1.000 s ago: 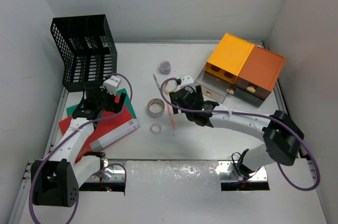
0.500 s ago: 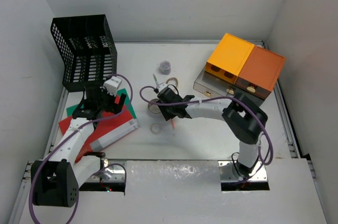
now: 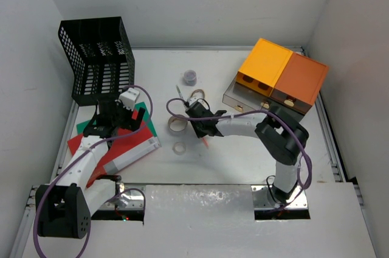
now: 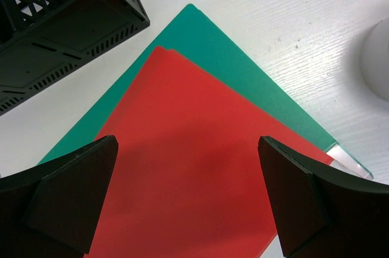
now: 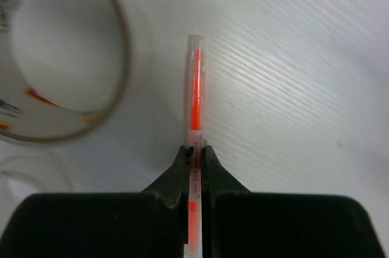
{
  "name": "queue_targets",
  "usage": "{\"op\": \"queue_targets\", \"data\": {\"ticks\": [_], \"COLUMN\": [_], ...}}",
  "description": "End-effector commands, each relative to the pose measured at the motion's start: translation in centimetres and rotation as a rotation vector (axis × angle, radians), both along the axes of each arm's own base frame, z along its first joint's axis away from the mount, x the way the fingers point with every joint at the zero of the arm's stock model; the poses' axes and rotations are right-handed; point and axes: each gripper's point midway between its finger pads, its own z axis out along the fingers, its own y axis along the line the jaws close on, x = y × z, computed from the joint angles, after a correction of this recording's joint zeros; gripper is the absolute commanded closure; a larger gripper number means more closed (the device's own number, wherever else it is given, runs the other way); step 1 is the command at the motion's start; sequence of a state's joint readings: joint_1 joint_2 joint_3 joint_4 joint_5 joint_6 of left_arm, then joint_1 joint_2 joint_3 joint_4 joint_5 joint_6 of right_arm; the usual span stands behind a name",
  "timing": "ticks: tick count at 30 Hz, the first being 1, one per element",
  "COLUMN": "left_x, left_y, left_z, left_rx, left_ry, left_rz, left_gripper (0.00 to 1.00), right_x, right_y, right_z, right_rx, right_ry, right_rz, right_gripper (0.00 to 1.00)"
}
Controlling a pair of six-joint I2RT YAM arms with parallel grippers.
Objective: Organize the desk
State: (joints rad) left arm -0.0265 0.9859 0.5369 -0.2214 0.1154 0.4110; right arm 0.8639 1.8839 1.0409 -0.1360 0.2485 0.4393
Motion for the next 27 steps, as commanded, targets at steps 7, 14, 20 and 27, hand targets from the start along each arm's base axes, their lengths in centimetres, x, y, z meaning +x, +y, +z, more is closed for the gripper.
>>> {"op": "queue_targets", "data": {"ticks": [7, 14, 20, 27], "left_x": [1.4, 1.4, 1.4, 1.5], "left_y": [0.3, 0.3, 0.4, 0.1], "left_z": [1.9, 2.0, 2.0, 1.6], "left_rx": [0.002, 0.004, 0.005, -0.002], "left_ry": [-0.062, -0.062, -0.065, -0.050], "left_rz": [0.010, 0.012, 0.014, 0.002], "left_gripper": [0.00, 0.00, 0.01, 0.00], "right_x": [2.0, 6.9, 11.2, 11.8], "right_y": [-0.1, -5.6, -16.2, -18.8], "right_z": [11.9, 24.7, 21.6, 16.8], "right_rx": [0.142, 0.071, -0.153, -0.205], "right_ry": [-0.226, -0.559, -0.514, -0.434], "right_rz": [0.043, -0.050, -0.245, -0.213], "right_gripper": [1.00, 1.00, 1.00, 1.00]}}
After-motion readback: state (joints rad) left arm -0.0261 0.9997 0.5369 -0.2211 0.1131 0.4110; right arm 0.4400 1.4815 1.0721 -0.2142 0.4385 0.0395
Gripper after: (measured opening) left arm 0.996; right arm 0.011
